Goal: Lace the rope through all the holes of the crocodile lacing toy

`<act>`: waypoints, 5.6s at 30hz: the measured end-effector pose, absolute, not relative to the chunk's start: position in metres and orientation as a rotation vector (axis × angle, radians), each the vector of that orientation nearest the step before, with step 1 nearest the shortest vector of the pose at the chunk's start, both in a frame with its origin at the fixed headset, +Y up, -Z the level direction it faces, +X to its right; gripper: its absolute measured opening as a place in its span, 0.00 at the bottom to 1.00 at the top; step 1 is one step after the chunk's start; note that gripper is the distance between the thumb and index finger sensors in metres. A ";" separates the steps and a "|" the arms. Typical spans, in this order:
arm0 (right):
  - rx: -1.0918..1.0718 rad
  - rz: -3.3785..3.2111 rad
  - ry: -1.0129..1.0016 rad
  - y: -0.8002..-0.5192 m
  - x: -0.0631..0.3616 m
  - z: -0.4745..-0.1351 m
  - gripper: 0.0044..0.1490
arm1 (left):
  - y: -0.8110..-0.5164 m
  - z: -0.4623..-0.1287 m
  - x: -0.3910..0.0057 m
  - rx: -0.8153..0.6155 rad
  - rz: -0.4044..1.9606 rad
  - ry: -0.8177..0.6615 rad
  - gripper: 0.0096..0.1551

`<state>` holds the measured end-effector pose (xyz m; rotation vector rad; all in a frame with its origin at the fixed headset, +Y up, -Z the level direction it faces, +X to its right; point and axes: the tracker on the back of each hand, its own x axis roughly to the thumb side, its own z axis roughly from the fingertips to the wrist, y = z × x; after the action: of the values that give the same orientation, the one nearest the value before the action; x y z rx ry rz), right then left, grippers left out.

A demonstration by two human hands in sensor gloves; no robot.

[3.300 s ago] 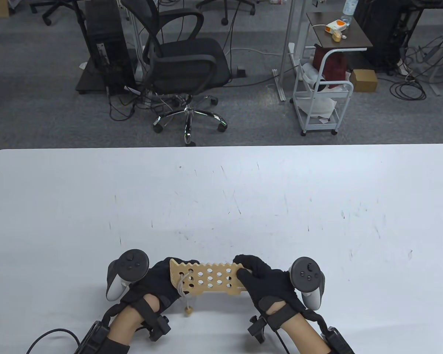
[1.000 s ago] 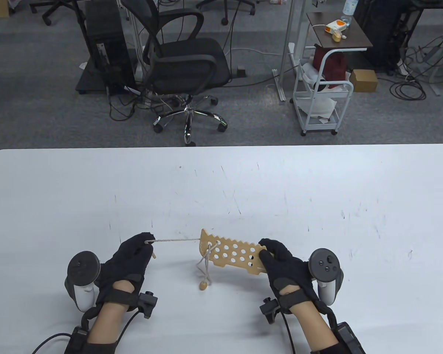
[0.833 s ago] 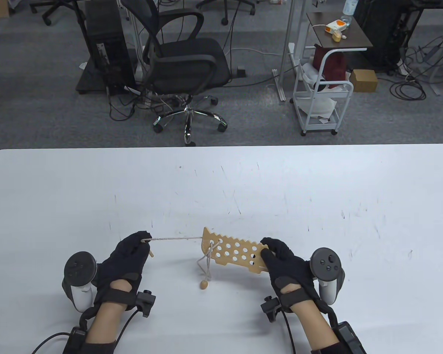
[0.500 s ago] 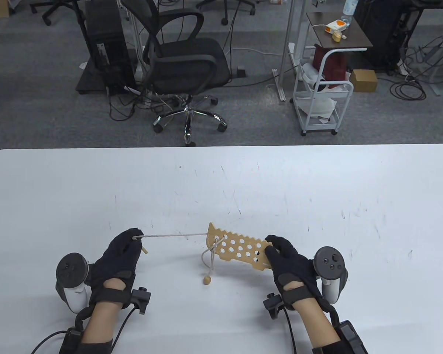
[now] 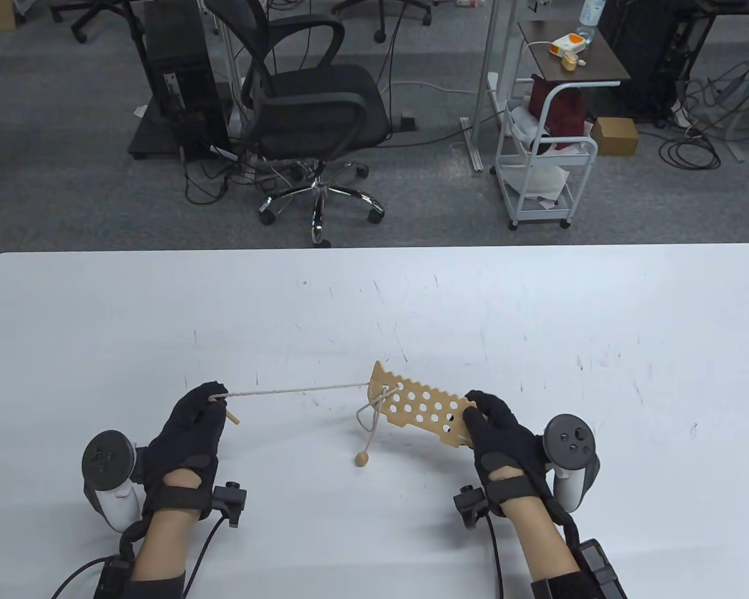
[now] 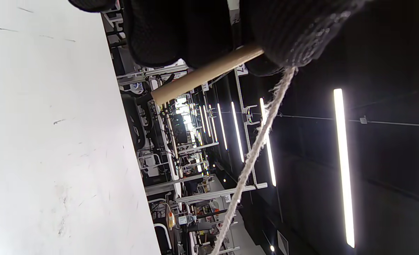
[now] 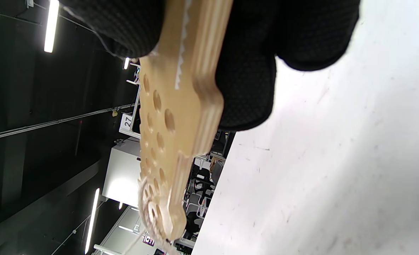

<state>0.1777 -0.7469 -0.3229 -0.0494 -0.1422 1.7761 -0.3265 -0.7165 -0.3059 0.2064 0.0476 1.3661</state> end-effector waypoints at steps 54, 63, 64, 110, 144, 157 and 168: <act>-0.355 1.899 -0.378 -0.749 0.233 -0.326 0.30 | -0.701 -0.292 -0.370 0.397 1.521 0.123 0.25; -0.408 1.919 -0.433 -0.747 0.237 -0.323 0.30 | -0.700 -0.291 -0.370 0.411 1.536 0.118 0.25; -0.401 1.913 -0.431 -0.747 0.236 -0.324 0.30 | -0.701 -0.291 -0.371 0.416 1.539 0.121 0.25; 0.149 1.830 -0.168 -0.732 0.141 -0.303 0.30 | -0.726 -0.317 -0.301 0.112 1.178 -0.026 0.24; 0.379 1.727 -0.066 -0.724 0.111 -0.290 0.30 | -0.758 -0.322 -0.256 -0.337 1.420 -0.212 0.24; 0.414 1.676 -0.027 -0.724 0.107 -0.289 0.29 | -0.754 -0.321 -0.251 -0.323 1.427 -0.299 0.24; 0.403 1.680 -0.031 -0.724 0.108 -0.289 0.29 | -0.759 -0.321 -0.252 -0.382 1.604 -0.323 0.30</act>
<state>0.1076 -0.7240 -0.2894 0.4033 -0.0307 1.6804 -0.2516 -0.7589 -0.3206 -0.3816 -0.3225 1.6040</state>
